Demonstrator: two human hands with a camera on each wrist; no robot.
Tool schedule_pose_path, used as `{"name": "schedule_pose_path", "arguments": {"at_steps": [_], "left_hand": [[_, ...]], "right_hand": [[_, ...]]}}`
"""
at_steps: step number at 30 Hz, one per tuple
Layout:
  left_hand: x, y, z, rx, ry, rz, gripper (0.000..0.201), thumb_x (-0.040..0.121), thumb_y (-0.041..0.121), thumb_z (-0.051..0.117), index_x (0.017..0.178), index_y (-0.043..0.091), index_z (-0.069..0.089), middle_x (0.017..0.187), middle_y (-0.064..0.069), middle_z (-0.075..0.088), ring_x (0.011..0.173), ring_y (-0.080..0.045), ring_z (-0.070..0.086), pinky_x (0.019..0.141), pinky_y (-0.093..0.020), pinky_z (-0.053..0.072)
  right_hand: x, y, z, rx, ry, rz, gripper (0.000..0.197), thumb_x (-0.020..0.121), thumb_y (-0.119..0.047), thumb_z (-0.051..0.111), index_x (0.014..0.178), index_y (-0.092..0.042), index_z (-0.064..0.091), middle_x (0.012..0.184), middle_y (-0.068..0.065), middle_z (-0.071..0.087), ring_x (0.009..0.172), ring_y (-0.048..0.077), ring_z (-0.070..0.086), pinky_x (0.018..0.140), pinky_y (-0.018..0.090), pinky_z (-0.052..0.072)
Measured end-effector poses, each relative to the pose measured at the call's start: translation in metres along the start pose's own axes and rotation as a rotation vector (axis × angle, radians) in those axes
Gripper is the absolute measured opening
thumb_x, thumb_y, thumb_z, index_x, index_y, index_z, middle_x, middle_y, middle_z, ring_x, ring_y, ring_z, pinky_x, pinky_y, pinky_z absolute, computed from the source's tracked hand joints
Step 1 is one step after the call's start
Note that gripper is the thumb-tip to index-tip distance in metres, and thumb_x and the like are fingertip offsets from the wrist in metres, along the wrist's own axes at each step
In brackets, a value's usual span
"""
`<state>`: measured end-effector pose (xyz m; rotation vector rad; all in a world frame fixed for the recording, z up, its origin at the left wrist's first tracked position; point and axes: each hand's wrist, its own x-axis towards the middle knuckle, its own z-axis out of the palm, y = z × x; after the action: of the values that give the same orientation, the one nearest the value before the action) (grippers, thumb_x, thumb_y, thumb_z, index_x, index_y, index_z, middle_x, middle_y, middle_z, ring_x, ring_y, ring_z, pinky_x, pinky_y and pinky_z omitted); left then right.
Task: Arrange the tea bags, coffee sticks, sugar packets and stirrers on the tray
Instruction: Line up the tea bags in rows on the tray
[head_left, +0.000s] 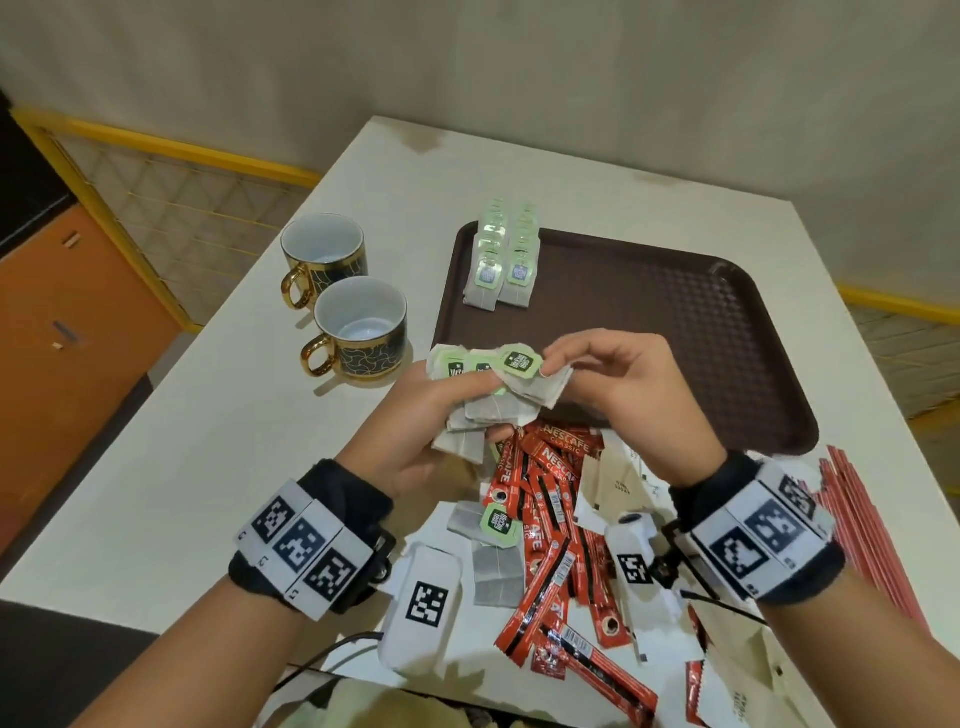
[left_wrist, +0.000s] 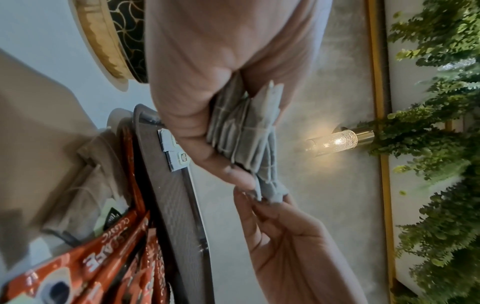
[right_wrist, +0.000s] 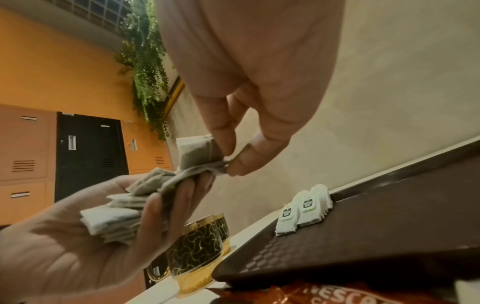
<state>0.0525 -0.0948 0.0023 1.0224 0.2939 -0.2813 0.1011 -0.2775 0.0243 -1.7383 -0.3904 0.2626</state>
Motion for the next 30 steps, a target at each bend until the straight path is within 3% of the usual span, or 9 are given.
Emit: {"name": "schedule_pose_path", "arguments": {"at_steps": [3,6,9,12,15,18,22,26,30], "left_hand": [[-0.001,0.001,-0.001,0.067,-0.001,0.037,0.024,0.091,0.002,0.058,0.114,0.004,0.066,0.107,-0.016,0.073,0.090,-0.024,0.072,0.063,-0.028,0.060],[-0.001,0.002,-0.001,0.162,-0.014,0.061,0.024,0.091,0.003,0.059,0.112,0.009,0.067,0.107,-0.013,0.074,0.094,-0.024,0.071,0.072,-0.032,0.060],[-0.002,0.005,-0.001,0.201,-0.052,0.056,0.027,0.090,0.004,0.061,0.115,0.010,0.067,0.109,-0.013,0.073,0.095,-0.023,0.071,0.077,-0.033,0.058],[-0.004,0.006,0.001,0.195,-0.076,0.044,0.027,0.090,0.003,0.059,0.115,0.012,0.067,0.110,-0.012,0.073,0.095,-0.022,0.071,0.076,-0.031,0.059],[-0.003,0.005,0.000,0.118,-0.047,0.026,0.029,0.092,0.001,0.056,0.118,0.008,0.066,0.111,-0.015,0.072,0.095,-0.023,0.070,0.073,-0.033,0.061],[-0.001,0.004,-0.003,-0.047,0.057,0.002,0.029,0.094,-0.001,0.052,0.120,0.004,0.063,0.111,-0.018,0.071,0.093,-0.024,0.072,0.074,-0.037,0.062],[-0.009,0.002,-0.004,-0.141,0.066,-0.040,0.032,0.096,-0.001,0.047,0.125,0.004,0.059,0.111,-0.016,0.072,0.081,-0.021,0.073,0.062,-0.029,0.061],[-0.018,0.005,-0.001,-0.227,-0.053,-0.081,0.043,0.087,0.000,0.052,0.126,0.016,0.060,0.107,-0.018,0.071,0.069,-0.019,0.068,0.053,-0.025,0.057],[-0.019,0.010,-0.004,-0.164,-0.079,-0.083,0.042,0.087,-0.002,0.050,0.124,0.013,0.063,0.097,-0.017,0.069,0.065,-0.017,0.066,0.050,-0.022,0.054]], "right_hand": [[0.000,-0.001,-0.004,-0.023,-0.012,0.052,0.027,0.084,0.020,0.047,0.088,0.007,0.070,0.071,-0.002,0.069,0.057,-0.002,0.062,0.057,0.011,0.047],[0.000,0.000,-0.003,0.019,-0.062,0.101,0.016,0.088,0.012,0.052,0.090,0.012,0.067,0.056,-0.012,0.063,0.049,-0.002,0.057,0.055,0.009,0.044],[0.000,0.002,0.000,0.069,-0.052,0.161,0.009,0.084,0.004,0.067,0.092,0.008,0.065,0.070,-0.002,0.070,0.062,0.006,0.065,0.060,0.020,0.052],[0.002,0.005,-0.002,0.082,-0.067,0.241,0.025,0.080,0.004,0.072,0.103,0.000,0.063,0.087,0.006,0.071,0.075,0.021,0.069,0.070,0.036,0.059],[0.005,0.005,-0.007,0.140,-0.024,0.274,0.032,0.082,0.004,0.069,0.112,-0.003,0.065,0.097,0.012,0.073,0.087,0.026,0.072,0.078,0.036,0.060],[0.006,0.005,-0.008,0.152,0.105,0.211,0.028,0.084,0.002,0.067,0.111,-0.004,0.068,0.102,0.011,0.073,0.094,0.029,0.071,0.080,0.035,0.060],[0.001,0.008,0.002,-0.084,0.248,-0.022,0.021,0.083,-0.002,0.071,0.102,-0.012,0.070,0.101,0.004,0.072,0.093,0.022,0.069,0.080,0.041,0.059],[-0.012,0.011,0.014,-0.404,0.151,-0.289,0.022,0.082,-0.002,0.071,0.098,-0.017,0.071,0.100,-0.003,0.064,0.095,0.008,0.061,0.081,0.025,0.052],[-0.017,0.011,0.012,-0.406,0.048,-0.321,0.040,0.081,0.002,0.071,0.115,-0.016,0.068,0.100,-0.004,0.063,0.097,0.013,0.062,0.083,0.034,0.053]]}}
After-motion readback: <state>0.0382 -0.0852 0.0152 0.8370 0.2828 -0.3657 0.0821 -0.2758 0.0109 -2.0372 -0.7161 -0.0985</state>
